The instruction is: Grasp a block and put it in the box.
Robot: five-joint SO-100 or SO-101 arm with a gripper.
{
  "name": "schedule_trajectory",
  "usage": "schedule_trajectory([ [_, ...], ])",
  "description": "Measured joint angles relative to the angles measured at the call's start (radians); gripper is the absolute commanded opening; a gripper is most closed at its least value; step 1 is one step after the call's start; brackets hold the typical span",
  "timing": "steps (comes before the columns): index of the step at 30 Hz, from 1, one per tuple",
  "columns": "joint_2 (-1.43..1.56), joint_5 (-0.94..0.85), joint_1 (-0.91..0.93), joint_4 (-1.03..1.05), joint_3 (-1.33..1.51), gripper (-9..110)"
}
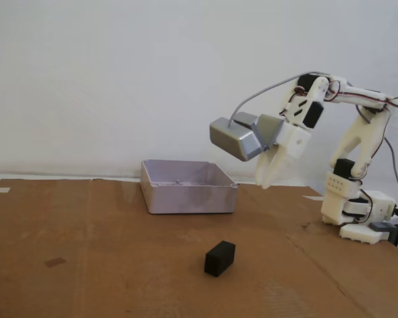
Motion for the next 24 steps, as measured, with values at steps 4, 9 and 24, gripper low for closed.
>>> schedule_trajectory([
  [4,-0.061,0.000,-0.023,0.000,-0.048,6],
  [9,-0.120,0.000,-0.046,0.000,-0.091,6],
  [24,-0.239,-0.135,-0.051,0.000,-0.249,6],
])
